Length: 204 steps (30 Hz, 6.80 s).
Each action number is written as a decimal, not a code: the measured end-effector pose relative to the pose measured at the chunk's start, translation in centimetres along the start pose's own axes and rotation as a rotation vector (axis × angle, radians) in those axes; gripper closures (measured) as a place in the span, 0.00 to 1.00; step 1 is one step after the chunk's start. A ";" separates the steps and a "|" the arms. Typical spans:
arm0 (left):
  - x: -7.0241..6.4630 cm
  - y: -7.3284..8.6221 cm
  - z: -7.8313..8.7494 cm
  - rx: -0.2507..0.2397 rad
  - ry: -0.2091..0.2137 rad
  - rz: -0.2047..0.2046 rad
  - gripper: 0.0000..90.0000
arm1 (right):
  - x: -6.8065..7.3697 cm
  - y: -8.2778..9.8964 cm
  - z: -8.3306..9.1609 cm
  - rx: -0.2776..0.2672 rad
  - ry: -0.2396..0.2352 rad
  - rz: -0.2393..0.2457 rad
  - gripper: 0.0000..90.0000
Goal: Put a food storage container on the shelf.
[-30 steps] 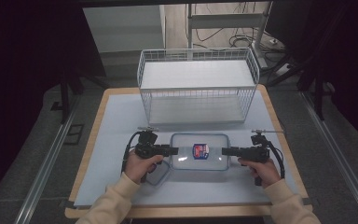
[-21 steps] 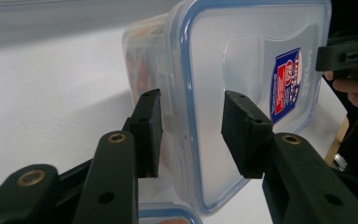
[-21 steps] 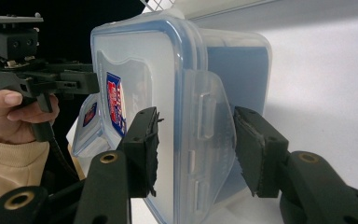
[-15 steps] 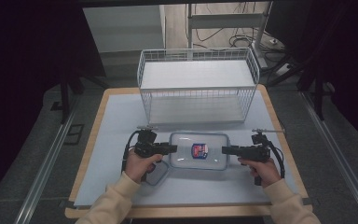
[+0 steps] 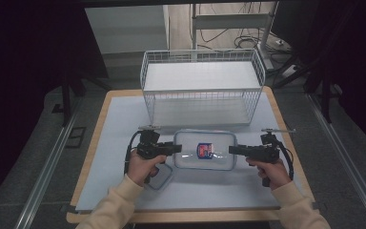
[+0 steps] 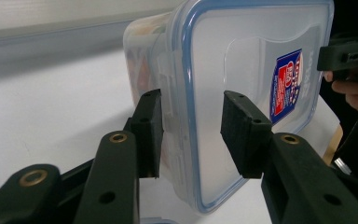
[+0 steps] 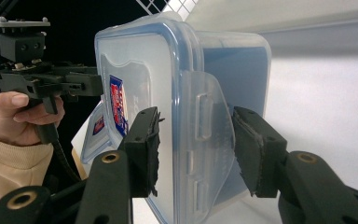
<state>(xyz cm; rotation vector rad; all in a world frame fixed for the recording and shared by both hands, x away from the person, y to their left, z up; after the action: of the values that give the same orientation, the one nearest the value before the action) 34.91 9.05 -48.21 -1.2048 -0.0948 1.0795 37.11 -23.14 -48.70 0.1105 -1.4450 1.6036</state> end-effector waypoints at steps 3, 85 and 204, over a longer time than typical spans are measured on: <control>-0.2 -0.2 0.1 -0.005 0.002 -0.004 0.66 | 0.1 -0.4 0.1 -0.012 -0.004 0.007 0.59; 3.2 -24.1 -0.4 -0.145 0.007 -0.016 0.68 | 2.6 -25.3 -6.3 -0.037 -0.022 0.099 0.56; 2.2 -4.5 3.9 -0.115 -0.008 -0.166 0.28 | 4.3 -17.8 -9.2 -0.149 0.240 0.418 1.00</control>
<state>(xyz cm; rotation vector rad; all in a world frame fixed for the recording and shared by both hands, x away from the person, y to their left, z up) 36.61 13.59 -44.10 -1.2720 -0.2614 0.9441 51.19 -15.66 -35.85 -0.4841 -1.4530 1.7590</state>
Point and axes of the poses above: each handheld gripper's, and its own axes: z roughly backward along the jaws, y roughly out of its underside, x roughly to its left, the point moved 4 cm from there along -z, roughly forward along the jaws, and after that the axes turned 12 degrees about -x, right-handed, at the moved point
